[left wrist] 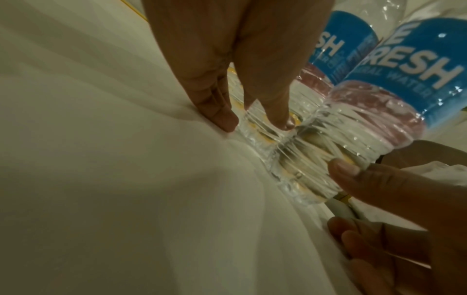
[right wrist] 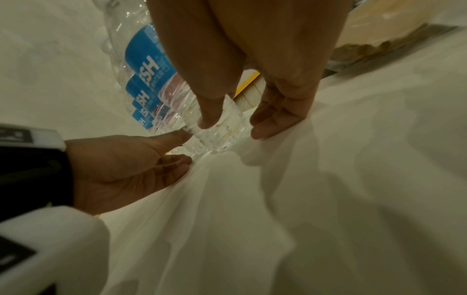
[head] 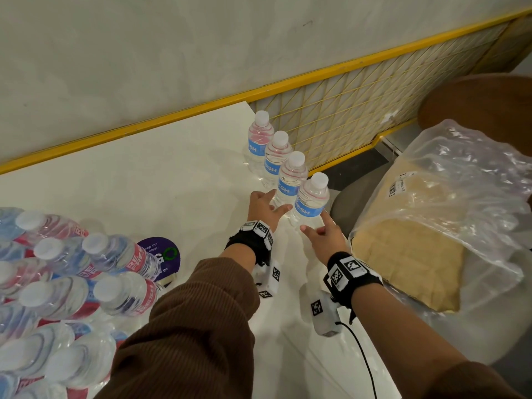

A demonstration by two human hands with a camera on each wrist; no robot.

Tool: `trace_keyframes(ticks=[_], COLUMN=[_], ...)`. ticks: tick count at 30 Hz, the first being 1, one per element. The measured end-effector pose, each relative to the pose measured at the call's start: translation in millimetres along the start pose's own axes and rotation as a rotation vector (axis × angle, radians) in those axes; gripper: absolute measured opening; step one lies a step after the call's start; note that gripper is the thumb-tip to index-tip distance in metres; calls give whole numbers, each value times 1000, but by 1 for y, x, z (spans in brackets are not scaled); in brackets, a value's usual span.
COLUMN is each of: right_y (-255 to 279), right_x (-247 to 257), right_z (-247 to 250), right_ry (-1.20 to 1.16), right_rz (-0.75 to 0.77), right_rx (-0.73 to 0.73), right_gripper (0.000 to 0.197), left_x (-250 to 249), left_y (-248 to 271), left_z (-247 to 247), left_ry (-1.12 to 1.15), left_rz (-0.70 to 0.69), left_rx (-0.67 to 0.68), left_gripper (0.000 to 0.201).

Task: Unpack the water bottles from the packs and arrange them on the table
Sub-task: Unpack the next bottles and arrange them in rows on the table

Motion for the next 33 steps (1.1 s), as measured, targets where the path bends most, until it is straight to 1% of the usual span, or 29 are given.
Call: trace_keyframes(ticks=[7, 13, 15, 17, 20, 23, 27, 30, 33], right_y=[-3, -4, -4, -1, 10, 28, 63, 97, 132], right_x=[-2, -3, -3, -6, -17, -17, 9, 36, 63], right_z=[-3, -3, -3, -2, -4, -13, -41, -70, -103], right_ry=[1, -5, -6, -19, -73, -93, -54, -6, 45], right_rz=[-15, -21, -8, -6, -58, -79, 27, 148, 255], right_rx=[-21, -16, -20, -14, -4, 16, 125, 226, 349], right_gripper=[65, 66, 66, 70, 74, 65, 50, 38, 30], left_x=[-3, -3, -4, -3, 0, -5, -26, -40, -32], left_y=[-6, -5, -2, 6, 28, 58, 109, 148, 178], left_z=[0, -1, 2, 6, 12, 24, 57, 100, 150], left_ry=[-60, -78, -128, -228, -356, -409, -451, -485, -577], left_rz=[28, 36, 46, 69, 92, 64, -20, -82, -106], left_rx=[32, 21, 15, 27, 90, 146, 174, 138, 84], left_gripper=[67, 69, 72, 74, 69, 57, 44, 39, 39])
Point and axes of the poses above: each hand's wrist, its own y-axis away from the middle knuckle, its own z-axis out of the back of the hand, x = y × z, the point moved 10 cm from there along -y, towards the middle knuckle, and after that the axes turned 11 degrees about z, right-handed, at the moved point
